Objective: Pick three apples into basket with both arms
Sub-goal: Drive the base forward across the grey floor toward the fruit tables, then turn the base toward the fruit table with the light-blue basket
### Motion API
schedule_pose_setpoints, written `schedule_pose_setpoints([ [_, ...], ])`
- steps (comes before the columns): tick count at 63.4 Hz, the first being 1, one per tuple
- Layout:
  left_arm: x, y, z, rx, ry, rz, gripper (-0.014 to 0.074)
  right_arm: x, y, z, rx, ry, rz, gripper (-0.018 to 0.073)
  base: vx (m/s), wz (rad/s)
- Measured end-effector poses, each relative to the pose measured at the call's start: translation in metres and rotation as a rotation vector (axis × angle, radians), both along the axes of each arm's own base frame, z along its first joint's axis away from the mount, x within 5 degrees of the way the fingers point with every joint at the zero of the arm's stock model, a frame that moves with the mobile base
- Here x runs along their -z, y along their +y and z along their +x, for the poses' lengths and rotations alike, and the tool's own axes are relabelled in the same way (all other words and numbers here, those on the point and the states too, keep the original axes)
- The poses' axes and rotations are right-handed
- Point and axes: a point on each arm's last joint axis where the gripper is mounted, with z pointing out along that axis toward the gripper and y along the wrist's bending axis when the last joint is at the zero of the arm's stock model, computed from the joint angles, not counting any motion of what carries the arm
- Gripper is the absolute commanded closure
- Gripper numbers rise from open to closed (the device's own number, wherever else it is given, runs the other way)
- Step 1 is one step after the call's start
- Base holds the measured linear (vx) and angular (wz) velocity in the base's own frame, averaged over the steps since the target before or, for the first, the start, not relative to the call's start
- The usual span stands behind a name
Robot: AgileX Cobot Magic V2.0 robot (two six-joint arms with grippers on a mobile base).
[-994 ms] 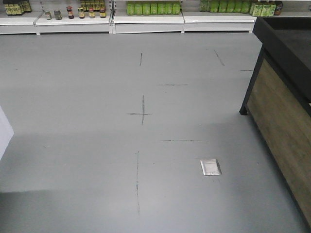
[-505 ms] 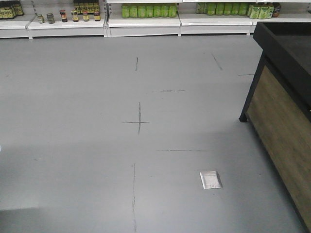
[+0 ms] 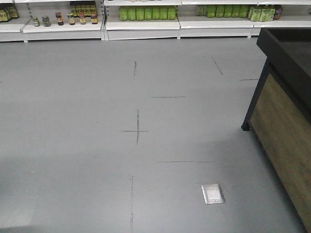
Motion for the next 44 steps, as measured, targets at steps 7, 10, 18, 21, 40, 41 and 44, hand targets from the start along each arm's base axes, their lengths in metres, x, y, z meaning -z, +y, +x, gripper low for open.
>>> schedule_pose_setpoints([
  [7, 0.0000, 0.0000, 0.0000, 0.000, 0.000, 0.000, 0.0603, 0.0000, 0.0000, 0.0000, 0.000, 0.000, 0.000, 0.0568, 0.17, -0.08],
  [10, 0.0000, 0.0000, 0.0000, 0.000, 0.000, 0.000, 0.0603, 0.0000, 0.0000, 0.0000, 0.000, 0.000, 0.000, 0.0568, 0.16, -0.16],
  [18, 0.0000, 0.0000, 0.0000, 0.000, 0.000, 0.000, 0.0603, 0.0000, 0.0000, 0.0000, 0.000, 0.000, 0.000, 0.0568, 0.16, -0.27],
  [21, 0.0000, 0.0000, 0.0000, 0.000, 0.000, 0.000, 0.0603, 0.0000, 0.0000, 0.0000, 0.000, 0.000, 0.000, 0.0568, 0.16, -0.34],
  [40, 0.0000, 0.0000, 0.0000, 0.000, 0.000, 0.000, 0.0603, 0.0000, 0.0000, 0.0000, 0.000, 0.000, 0.000, 0.0568, 0.14, -0.45],
  [41, 0.0000, 0.0000, 0.0000, 0.000, 0.000, 0.000, 0.0603, 0.0000, 0.0000, 0.0000, 0.000, 0.000, 0.000, 0.0568, 0.13, -0.51],
  [44, 0.0000, 0.0000, 0.0000, 0.000, 0.000, 0.000, 0.0603, 0.0000, 0.0000, 0.0000, 0.000, 0.000, 0.000, 0.0568, 0.13, -0.51],
])
